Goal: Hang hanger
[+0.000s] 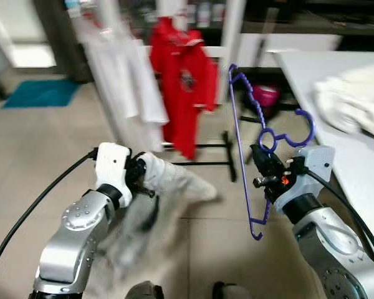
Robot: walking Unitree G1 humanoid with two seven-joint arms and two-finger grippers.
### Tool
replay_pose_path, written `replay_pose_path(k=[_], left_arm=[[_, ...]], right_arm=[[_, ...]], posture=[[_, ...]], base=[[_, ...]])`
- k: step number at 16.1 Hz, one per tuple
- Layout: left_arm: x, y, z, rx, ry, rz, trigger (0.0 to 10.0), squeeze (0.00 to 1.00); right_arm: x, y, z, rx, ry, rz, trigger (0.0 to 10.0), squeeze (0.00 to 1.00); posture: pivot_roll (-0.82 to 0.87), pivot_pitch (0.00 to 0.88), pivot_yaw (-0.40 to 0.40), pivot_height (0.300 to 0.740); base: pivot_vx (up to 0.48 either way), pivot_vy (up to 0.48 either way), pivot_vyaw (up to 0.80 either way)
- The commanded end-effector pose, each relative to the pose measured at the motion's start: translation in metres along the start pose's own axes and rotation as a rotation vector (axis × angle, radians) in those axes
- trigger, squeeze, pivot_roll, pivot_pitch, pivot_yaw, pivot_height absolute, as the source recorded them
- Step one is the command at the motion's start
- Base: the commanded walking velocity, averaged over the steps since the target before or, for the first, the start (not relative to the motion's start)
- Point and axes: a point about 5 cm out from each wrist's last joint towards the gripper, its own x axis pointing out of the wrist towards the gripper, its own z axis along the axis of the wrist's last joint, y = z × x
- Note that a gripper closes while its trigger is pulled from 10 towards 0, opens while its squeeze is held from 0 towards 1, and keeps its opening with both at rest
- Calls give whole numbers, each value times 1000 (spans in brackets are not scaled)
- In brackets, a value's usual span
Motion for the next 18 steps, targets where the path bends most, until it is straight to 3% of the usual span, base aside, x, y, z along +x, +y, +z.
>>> replay_pose_path(k=[1, 8, 13, 18], left_arm=[[-1, -1, 12, 34, -51, 3, 10000, 0], [1, -8, 15, 22, -54, -52, 10000, 0], [6, -12, 18, 57, -67, -87, 10000, 0], [9, -16, 21, 59, -80, -106, 10000, 0]], right_arm=[[-2, 3, 1, -4, -1, 14, 10000, 0], [-8, 3, 1, 4, 10, 15, 10000, 0], [-14, -10, -1, 35, 45, -122, 10000, 0], [-13, -3, 6, 35, 28, -74, 10000, 0]], posture=[[24, 77, 34, 740], [9, 101, 51, 740], [-9, 105, 65, 740], [-15, 110, 69, 740]], base=[[0, 0, -800], [0, 0, -800], [0, 0, -800], [0, 0, -800]])
